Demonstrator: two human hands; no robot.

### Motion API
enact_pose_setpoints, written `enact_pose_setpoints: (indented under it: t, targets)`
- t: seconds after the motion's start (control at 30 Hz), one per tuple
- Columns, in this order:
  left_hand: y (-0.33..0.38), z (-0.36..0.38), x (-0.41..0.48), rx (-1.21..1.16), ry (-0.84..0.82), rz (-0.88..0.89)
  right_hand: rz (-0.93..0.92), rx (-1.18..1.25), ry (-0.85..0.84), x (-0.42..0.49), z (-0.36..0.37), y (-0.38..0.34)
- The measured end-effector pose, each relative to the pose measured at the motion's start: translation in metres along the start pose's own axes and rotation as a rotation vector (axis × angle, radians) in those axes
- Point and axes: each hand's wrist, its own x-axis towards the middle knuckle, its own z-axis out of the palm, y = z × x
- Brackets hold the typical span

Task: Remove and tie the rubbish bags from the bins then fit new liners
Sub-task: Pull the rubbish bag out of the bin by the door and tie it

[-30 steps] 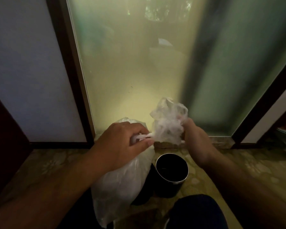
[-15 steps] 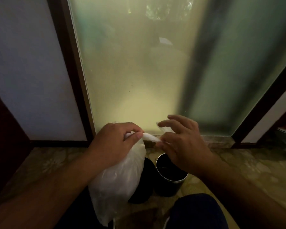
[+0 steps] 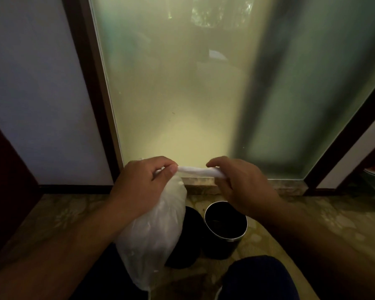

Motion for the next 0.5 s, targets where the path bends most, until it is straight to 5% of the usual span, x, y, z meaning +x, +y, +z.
enact_pose_setpoints:
  t: [0.1, 0.23, 0.4, 0.5]
  targets:
    - [-0.003, -0.008, 0.004, 0.028, 0.055, 0.027, 0.002, 0.109, -0.107, 0.001, -0.008, 0.010]
    - [-0.004, -0.012, 0.007, 0.029, 0.024, 0.033, 0.083, 0.551, -0.288, -0.005, -0.017, 0.005]
    - [0.002, 0.002, -0.003, 0.085, -0.114, 0.182, 0.220, 1.238, -0.161, -0.012, -0.019, -0.019]
    - [0.012, 0.008, -0.010, 0.134, -0.136, 0.312, 0.373, 1.314, -0.065, -0.008, -0.014, -0.026]
